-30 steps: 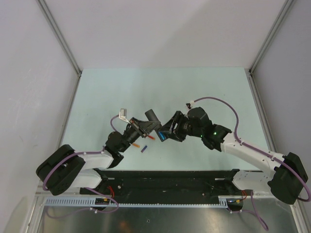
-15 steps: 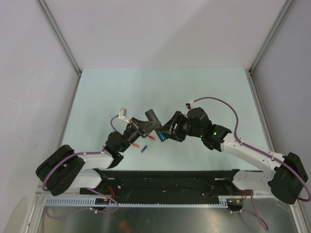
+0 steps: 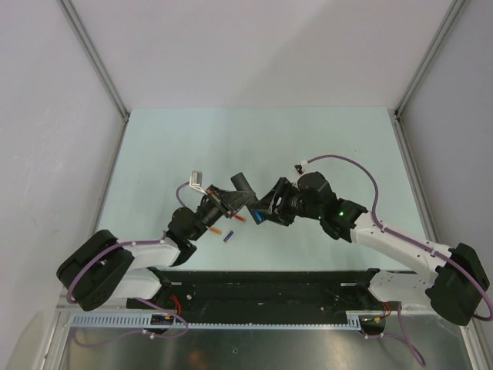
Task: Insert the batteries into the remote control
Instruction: Load the battery into the remote control.
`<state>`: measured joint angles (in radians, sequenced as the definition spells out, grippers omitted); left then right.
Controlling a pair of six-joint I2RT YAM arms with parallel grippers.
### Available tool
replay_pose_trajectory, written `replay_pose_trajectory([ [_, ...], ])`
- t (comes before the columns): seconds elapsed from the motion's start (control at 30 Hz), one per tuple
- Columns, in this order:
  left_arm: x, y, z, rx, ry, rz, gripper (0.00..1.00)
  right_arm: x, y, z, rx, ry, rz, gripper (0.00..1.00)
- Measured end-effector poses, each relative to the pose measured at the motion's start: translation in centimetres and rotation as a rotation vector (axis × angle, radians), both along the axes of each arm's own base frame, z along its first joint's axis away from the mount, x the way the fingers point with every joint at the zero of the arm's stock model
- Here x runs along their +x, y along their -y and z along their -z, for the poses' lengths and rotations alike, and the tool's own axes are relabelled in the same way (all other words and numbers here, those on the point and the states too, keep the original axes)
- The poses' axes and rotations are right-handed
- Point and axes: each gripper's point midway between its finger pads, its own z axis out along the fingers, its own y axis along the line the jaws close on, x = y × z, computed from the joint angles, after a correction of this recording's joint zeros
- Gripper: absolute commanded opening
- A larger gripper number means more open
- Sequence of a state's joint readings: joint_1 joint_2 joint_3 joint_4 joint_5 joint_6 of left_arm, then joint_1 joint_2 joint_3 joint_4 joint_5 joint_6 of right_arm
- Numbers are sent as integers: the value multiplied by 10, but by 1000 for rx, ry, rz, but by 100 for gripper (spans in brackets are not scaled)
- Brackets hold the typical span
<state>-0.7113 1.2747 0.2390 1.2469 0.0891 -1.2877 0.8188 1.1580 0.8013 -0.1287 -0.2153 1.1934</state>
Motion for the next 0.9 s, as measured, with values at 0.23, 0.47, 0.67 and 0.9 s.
replay_pose_trajectory([
  [0.23, 1, 1, 1, -7, -24, 5, 0, -1, -1, -1, 13, 9, -2, 48],
  [0.47, 3, 0, -3, -26, -30, -1, 0, -3, 1, -2, 19, 16, -5, 70],
  [0.67, 5, -3, -11, -50, -7, -15, 0, -8, 5, 2, 11, 7, -13, 85],
  [0.9, 6, -5, -16, -70, 2, -25, 0, -15, 13, -3, -6, 37, -38, 80],
])
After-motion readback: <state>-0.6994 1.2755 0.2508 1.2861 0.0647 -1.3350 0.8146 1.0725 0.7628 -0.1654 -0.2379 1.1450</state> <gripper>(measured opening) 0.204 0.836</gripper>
